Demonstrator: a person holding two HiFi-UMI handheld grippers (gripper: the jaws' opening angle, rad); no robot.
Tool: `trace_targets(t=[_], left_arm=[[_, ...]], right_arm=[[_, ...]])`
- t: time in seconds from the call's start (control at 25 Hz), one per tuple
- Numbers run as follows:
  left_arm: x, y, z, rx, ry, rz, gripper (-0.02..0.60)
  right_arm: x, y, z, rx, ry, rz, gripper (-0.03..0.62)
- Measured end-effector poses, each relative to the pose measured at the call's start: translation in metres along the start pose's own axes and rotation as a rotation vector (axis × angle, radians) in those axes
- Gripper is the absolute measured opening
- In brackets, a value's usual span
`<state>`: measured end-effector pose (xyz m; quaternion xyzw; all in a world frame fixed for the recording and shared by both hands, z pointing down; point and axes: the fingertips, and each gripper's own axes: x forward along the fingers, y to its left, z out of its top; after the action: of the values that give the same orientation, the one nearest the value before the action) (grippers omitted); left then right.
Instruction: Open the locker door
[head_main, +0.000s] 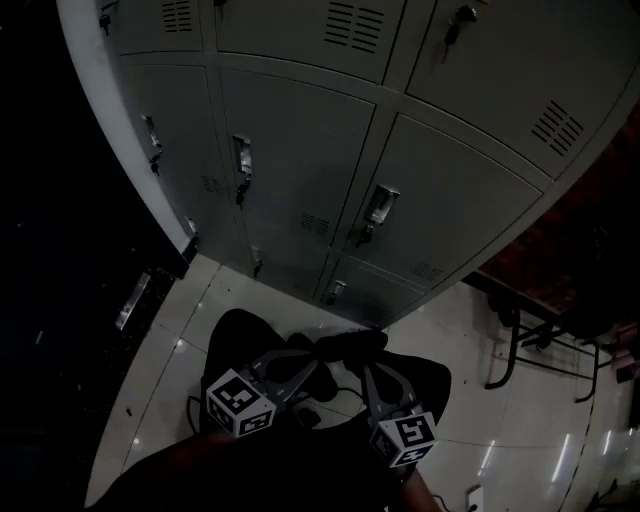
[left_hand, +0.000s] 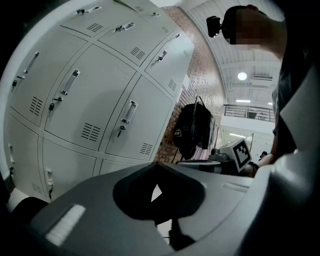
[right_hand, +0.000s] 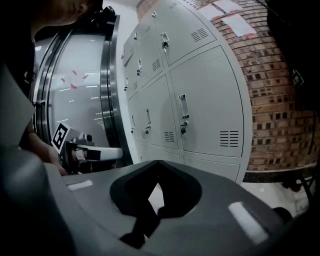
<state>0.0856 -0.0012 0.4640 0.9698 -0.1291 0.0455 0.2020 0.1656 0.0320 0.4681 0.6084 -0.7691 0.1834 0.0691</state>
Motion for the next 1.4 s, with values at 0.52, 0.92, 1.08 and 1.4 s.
trace_targets(t=[0.52, 0.92, 1.08, 1.4], left_arm=[[0.013, 0.036, 0.029, 0.034, -0.023, 0.002, 0.012], [0.005, 0.055, 0.038, 0.011, -0.058, 0.04, 0.011], [-0.002, 0.056, 0.039, 0.009, -0.07, 0.052, 0.012], [-0.027, 0.082, 0.048, 0.008, -0.102, 0.111, 0.012]], right_arm=[[0.043, -0.023, 0.039, -0.234, 0.038, -0.042, 0.003], [0.097, -0.025, 0.071, -0.478, 0.076, -0.079, 0.003], [0.124, -0.007, 0.084, -0.628, 0.08, -0.057, 0.003], [0.171, 0.027, 0.097, -0.802, 0.086, -0.016, 0.003]])
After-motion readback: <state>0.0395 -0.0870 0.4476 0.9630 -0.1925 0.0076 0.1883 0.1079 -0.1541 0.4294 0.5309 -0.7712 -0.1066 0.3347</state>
